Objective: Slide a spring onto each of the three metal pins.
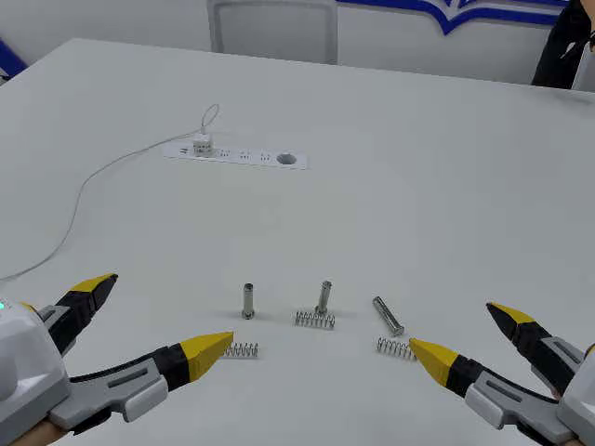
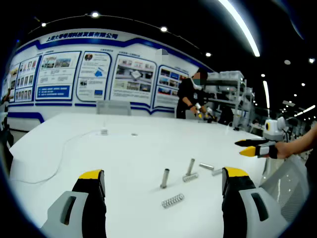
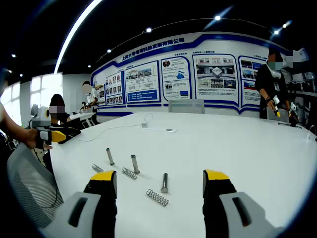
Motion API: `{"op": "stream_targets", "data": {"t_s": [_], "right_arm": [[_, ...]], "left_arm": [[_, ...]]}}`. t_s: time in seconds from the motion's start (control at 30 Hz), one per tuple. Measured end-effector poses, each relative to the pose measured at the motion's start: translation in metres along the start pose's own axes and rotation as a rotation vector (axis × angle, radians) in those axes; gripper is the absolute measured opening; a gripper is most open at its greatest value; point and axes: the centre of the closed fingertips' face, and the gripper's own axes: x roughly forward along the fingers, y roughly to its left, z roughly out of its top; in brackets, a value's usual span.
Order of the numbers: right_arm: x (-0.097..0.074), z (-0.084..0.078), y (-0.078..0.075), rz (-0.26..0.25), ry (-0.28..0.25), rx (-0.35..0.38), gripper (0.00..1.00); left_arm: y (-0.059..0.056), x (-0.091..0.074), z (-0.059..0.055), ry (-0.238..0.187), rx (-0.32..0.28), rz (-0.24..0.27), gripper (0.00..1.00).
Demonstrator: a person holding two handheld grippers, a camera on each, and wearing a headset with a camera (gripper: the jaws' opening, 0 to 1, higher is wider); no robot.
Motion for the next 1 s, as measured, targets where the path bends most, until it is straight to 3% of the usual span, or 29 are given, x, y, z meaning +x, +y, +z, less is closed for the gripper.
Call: {"op": "stream_targets", "data": {"t_s": [0.17,0.53,1.0], "right_arm": [[-0.0009,-0.0004,-0.0022,-0.018,0.013,-0.04,0.7],[-0.0002,-0.0038,-0.003,-0.01,0.015,0.001,0.7],[0.0011,-0.0072,0.001,0.002,0.033,-0.009,0.69]], "left_arm": [[-0.0017,-0.0001,-0.0002,0.0,-0.004,-0.009,1.0],[-0.0031,0.001,-0.0047,0.021,0.002,-0.018,1.0],[-0.0046,0.0013,-0.0077,0.035,-0.002,-0.022,1.0]]}}
